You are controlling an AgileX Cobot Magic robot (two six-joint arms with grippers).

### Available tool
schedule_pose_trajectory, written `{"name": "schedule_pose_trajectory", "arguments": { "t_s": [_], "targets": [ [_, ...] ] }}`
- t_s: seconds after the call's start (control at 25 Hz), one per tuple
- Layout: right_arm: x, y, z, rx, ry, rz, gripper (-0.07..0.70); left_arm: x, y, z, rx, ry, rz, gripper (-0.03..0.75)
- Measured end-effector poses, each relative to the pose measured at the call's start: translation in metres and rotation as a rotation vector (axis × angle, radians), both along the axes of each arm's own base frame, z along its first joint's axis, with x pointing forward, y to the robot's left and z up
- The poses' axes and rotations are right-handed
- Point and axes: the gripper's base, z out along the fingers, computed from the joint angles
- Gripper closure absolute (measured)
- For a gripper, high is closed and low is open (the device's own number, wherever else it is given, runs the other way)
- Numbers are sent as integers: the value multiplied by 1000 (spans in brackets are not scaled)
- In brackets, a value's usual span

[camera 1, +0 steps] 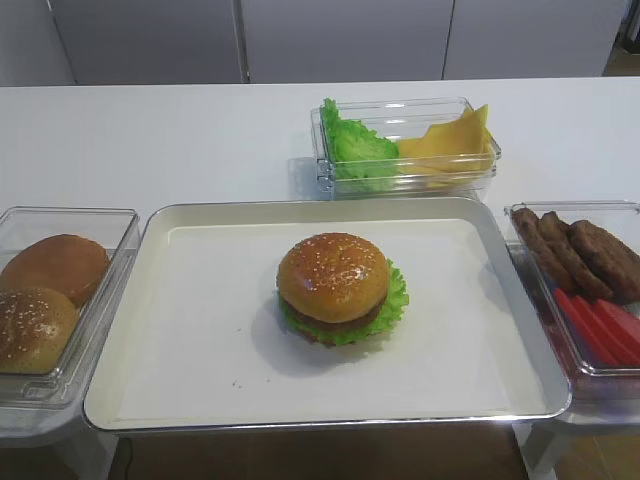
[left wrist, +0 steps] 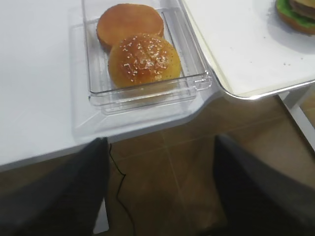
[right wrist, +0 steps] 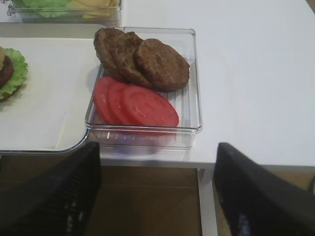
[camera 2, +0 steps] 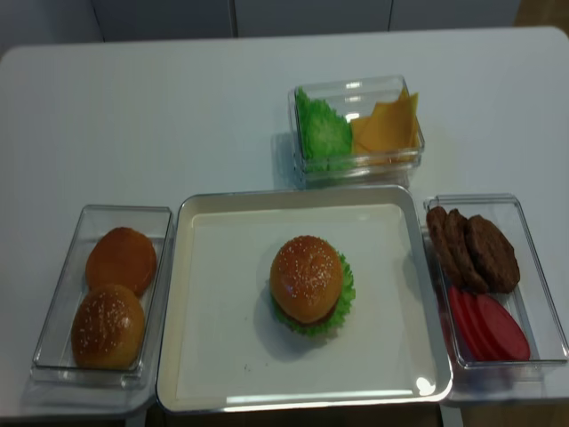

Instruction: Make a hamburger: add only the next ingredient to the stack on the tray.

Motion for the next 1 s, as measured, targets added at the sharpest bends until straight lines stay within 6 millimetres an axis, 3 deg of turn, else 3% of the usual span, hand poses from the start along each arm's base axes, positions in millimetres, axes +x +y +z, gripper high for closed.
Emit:
{"name": "schedule_pose_trajectory", "arguments": {
  "t_s": [1.0],
  "targets": [
    [0, 0, 0, -2, 0, 1, 87, 7, 1, -3, 9, -41, 68, 231]
  ]
}}
